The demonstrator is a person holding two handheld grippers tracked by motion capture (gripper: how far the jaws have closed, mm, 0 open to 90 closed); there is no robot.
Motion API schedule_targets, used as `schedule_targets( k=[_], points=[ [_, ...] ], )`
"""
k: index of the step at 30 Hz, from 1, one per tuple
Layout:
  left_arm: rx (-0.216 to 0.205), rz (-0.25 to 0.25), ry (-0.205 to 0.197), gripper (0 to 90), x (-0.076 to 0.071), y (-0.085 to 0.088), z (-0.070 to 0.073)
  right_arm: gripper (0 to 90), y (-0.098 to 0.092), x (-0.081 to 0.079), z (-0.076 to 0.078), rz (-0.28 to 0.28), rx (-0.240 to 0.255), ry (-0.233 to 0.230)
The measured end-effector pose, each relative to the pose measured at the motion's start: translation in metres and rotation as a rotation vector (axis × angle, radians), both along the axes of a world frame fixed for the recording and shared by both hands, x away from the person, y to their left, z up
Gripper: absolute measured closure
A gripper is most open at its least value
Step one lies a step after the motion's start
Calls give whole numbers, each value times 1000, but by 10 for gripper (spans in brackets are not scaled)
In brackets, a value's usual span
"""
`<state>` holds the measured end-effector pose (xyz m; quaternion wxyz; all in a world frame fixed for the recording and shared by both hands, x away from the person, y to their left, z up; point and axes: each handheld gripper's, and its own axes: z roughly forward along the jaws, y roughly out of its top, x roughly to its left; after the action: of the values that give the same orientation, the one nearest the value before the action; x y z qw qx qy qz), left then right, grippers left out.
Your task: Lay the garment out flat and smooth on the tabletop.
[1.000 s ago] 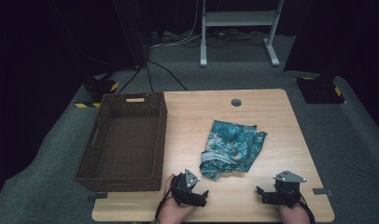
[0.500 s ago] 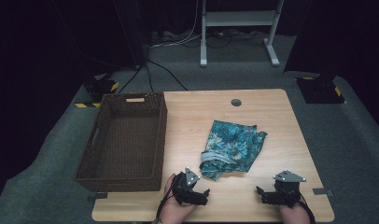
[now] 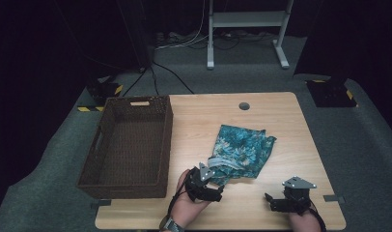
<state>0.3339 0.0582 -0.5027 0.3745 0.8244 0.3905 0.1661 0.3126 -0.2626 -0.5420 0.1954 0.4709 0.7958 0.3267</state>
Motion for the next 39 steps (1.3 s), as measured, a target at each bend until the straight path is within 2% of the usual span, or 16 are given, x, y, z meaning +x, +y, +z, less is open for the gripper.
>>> schedule_targets(
  k=[2, 4, 10, 20, 27, 32, 39],
  points=[
    [4, -7, -7, 100, 2, -3, 2, 2, 0, 0, 0, 0, 0, 0],
    [40, -22, -21, 113, 11, -13, 7, 2, 0, 0, 0, 1, 0, 0],
    [12, -45, -36, 131, 23, -25, 15, 3, 0, 0, 0, 1, 1, 0],
    [16, -89, -66, 130, 35, -53, 23, 3, 0, 0, 0, 2, 2, 0],
    [28, -100, -66, 136, 44, -70, 24, 4, 0, 0, 0, 3, 2, 0],
    [37, -128, -72, 138, 48, -87, 25, 4, 0, 0, 0, 3, 3, 0],
    [69, -153, -64, 143, 54, -107, 18, 4, -1, 0, 0, 3, 7, 0]
  ],
)
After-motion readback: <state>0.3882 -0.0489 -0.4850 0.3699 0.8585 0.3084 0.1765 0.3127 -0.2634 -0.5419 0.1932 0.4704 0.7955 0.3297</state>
